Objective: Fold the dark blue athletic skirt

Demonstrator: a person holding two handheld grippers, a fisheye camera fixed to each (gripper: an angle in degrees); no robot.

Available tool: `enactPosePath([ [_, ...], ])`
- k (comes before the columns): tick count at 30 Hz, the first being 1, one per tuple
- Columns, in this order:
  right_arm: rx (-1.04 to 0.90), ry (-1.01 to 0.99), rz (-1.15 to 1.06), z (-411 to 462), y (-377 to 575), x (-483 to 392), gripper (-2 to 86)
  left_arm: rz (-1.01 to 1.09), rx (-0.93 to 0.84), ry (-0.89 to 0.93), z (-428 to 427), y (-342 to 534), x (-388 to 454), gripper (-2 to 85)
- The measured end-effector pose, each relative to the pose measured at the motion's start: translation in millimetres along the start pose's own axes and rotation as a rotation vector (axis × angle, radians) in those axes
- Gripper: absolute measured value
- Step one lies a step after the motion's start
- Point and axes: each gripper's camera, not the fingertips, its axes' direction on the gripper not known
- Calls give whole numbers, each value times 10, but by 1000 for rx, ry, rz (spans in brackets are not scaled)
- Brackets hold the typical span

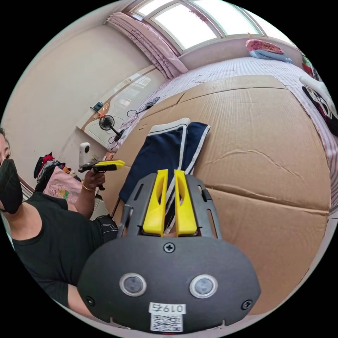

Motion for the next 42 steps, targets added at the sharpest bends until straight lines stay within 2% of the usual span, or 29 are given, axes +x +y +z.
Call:
enactPosePath([
  [3, -28, 0, -1, 61, 17, -115, 56, 344, 112, -91, -141, -465, 629, 13],
  [5, -40, 20, 1, 136, 70, -205, 62, 630, 226, -187, -24, -836, 1110, 14],
  [7, -38, 42, 9, 148, 129, -264, 63, 831, 275, -233, 197, -1081, 1420, 17],
  [8, -24, 51, 15, 133, 174, -297, 64, 970, 239, -232, 390, -1249, 1608, 20],
  [9, -17, 52, 19, 123, 197, -309, 64, 1025, 201, -224, 496, -1346, 1695, 22],
  [14, 19, 23, 42, 6, 367, -343, 61, 1322, -217, -97, 1291, -2116, 2348, 59],
  [18, 40, -18, 51, -61, 428, -326, 60, 1435, -329, -156, 1538, -2471, 2705, 66],
  [20, 42, -52, 51, -76, 439, -312, 60, 1457, -422, -78, 1632, -2743, 2901, 64],
  [23, 27, -54, 51, -76, 444, -309, 60, 1476, -523, -52, 1816, -3025, 3116, 61],
  [32, 32, -106, 75, -108, 565, -297, 60, 1460, -713, 52, 2230, -3749, 3638, 23],
  [42, 36, -104, 82, -169, 657, -361, 59, 1490, -781, 18, 2454, -4248, 4122, 10],
])
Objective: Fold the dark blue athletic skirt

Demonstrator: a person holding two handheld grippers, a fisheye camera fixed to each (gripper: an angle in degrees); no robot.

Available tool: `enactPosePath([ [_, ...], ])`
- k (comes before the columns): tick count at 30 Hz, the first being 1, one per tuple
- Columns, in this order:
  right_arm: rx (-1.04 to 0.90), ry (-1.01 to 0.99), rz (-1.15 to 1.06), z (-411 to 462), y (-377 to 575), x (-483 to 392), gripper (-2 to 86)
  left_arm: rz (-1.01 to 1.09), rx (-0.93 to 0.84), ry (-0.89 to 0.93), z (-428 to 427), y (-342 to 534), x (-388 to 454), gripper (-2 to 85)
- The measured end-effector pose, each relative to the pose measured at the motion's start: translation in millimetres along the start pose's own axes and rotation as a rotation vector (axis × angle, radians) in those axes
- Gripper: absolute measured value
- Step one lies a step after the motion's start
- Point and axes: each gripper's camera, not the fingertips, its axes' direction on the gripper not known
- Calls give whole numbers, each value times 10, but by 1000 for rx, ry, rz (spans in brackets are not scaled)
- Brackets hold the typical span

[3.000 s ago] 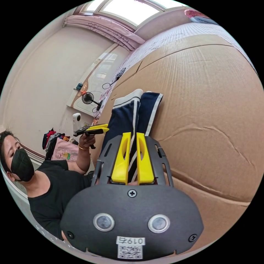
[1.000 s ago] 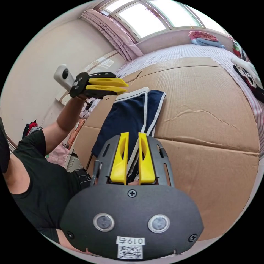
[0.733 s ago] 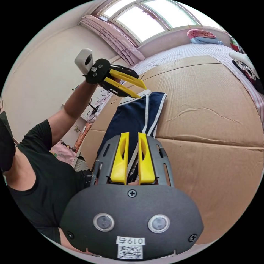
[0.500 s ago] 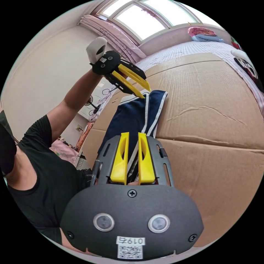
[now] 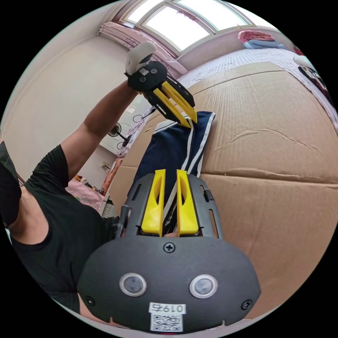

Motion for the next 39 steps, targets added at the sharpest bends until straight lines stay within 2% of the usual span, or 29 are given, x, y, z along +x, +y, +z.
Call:
enactPosePath([
  [6, 65, 51, 0, -140, 102, -67, 64, -2, -9, 13, -222, -165, -242, 8],
  [15, 38, 83, 7, -94, 176, -102, 68, -48, 35, 81, -554, -211, -618, 8],
  [23, 10, 165, 0, -107, 203, -211, 19, -92, 55, 85, -633, -252, -850, 8],
  [30, 5, 226, -12, -121, 245, -307, 17, -152, 89, 103, -693, -186, -971, 7],
  [39, 53, 5, 42, -425, 446, -172, 55, -150, 72, 41, -796, -163, -923, 7],
])
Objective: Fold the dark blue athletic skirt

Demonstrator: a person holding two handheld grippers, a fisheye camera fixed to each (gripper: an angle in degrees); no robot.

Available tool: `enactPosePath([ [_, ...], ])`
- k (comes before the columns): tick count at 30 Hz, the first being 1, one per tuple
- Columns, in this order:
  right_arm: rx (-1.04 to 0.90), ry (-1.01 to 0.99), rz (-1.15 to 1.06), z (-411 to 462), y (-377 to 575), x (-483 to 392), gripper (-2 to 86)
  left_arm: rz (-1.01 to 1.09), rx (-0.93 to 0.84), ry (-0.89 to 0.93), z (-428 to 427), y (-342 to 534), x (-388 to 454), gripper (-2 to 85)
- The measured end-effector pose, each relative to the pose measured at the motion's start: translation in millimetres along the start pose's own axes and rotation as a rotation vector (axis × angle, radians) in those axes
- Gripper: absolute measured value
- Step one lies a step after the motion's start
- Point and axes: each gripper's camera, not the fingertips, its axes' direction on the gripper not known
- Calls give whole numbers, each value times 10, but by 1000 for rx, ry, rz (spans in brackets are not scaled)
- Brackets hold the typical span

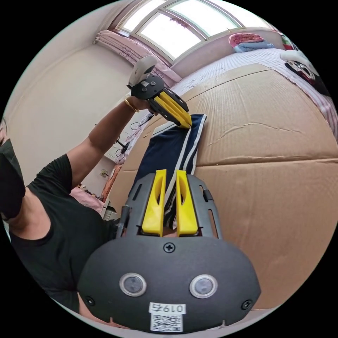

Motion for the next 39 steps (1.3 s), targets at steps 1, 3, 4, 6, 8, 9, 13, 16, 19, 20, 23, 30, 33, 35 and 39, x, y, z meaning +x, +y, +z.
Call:
enactPosePath([
  [1, -22, -8, 9, 9, 23, 4, 57, -2, 2, 2, -12, 14, -8, 7],
  [3, -35, -3, 20, 12, 54, -2, 59, -6, 7, 6, -27, 38, -20, 8],
  [4, -32, -1, 23, -4, 72, -12, 59, -10, 11, 9, -37, 56, -26, 9],
  [6, -40, 12, 27, -27, 93, -28, 60, -15, 16, 7, -55, 85, -27, 9],
  [8, -52, 33, 27, -70, 128, -60, 60, -17, 20, -2, -78, 122, -14, 9],
  [9, -56, 40, 25, -80, 139, -72, 60, -17, 20, -5, -84, 131, -10, 9],
  [13, -89, 49, 22, -89, 220, -133, 56, -25, 25, -8, -109, 192, -3, 8],
  [16, -88, 61, 16, -123, 263, -166, 33, -31, 31, -6, -129, 246, -3, 7],
  [19, -80, 98, 11, -161, 285, -215, 18, -33, 31, -11, -150, 294, 12, 7],
  [20, -80, 120, 6, -163, 292, -246, 17, -35, 28, -19, -154, 308, 27, 7],
  [23, -97, 120, 8, -135, 303, -268, 17, -56, 20, -18, -153, 341, 33, 7],
  [30, -70, 89, 1, -227, 393, -310, 45, -103, 50, 21, -203, 508, 3, 9],
  [33, -15, 125, -25, -341, 466, -413, 54, -101, 92, 8, -293, 640, 40, 11],
  [35, 23, 169, -22, -424, 506, -462, 56, -108, 133, 7, -361, 758, 60, 13],
  [39, 20, 182, -42, -404, 508, -568, 57, -142, 156, -11, -377, 879, 93, 20],
])
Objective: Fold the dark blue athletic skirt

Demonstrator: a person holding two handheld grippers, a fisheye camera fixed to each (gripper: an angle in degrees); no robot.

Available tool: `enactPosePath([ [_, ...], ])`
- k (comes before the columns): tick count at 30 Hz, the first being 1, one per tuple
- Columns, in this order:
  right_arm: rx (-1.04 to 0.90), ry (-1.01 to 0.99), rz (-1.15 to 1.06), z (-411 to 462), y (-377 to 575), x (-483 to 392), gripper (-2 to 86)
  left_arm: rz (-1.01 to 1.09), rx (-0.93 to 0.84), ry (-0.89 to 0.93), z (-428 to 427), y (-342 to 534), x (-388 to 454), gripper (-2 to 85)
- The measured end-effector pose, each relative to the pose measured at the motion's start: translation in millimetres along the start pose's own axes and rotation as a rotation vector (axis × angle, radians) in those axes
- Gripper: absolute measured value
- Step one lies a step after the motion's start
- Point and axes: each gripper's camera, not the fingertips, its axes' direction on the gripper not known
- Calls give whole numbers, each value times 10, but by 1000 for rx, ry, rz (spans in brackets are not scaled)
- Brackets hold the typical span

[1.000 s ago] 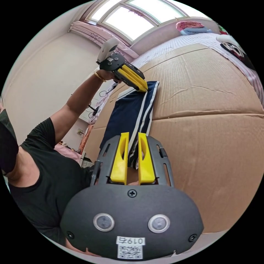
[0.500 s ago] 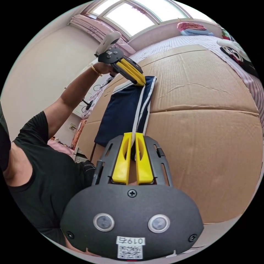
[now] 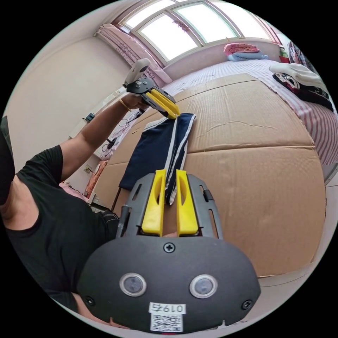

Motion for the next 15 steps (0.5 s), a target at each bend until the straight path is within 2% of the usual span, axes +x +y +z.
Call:
enactPosePath([
  [7, -74, 84, -51, 252, -67, -233, 58, 15, -73, -83, 153, -20, 155, 18],
  [15, -95, 108, -54, 287, -55, -281, 56, 49, -93, -76, -19, 103, 223, 13],
])
